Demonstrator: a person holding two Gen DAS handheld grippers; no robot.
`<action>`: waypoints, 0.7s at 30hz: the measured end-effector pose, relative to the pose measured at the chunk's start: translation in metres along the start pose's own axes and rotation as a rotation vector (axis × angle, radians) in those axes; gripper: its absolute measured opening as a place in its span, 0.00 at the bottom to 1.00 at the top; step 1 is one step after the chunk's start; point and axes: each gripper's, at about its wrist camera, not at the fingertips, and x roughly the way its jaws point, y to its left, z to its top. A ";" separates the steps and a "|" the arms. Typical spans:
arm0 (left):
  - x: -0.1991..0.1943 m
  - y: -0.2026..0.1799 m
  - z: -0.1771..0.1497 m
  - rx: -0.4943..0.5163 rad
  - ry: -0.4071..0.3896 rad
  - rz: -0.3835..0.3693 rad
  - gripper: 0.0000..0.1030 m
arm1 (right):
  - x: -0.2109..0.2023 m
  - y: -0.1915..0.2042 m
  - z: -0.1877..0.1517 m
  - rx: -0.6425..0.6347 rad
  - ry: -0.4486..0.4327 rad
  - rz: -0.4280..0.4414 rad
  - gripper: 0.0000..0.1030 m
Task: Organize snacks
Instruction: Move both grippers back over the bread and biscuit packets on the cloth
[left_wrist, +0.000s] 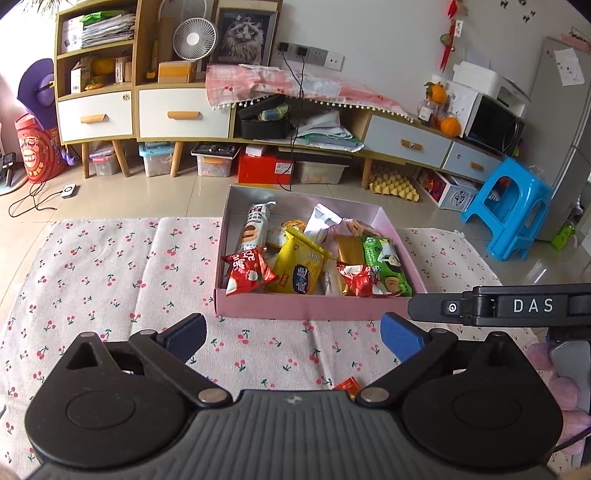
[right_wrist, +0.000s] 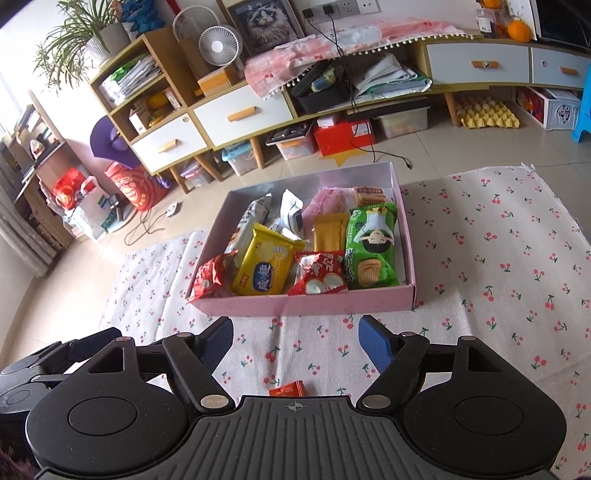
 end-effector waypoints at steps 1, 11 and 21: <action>-0.002 0.001 -0.002 0.001 0.001 0.006 0.98 | -0.002 0.001 -0.003 -0.006 0.004 -0.004 0.74; -0.015 0.009 -0.028 -0.017 0.010 0.041 0.99 | -0.007 0.000 -0.029 -0.025 0.026 -0.016 0.81; -0.021 0.017 -0.052 0.072 0.017 0.087 0.99 | -0.001 -0.001 -0.059 -0.177 0.026 -0.101 0.84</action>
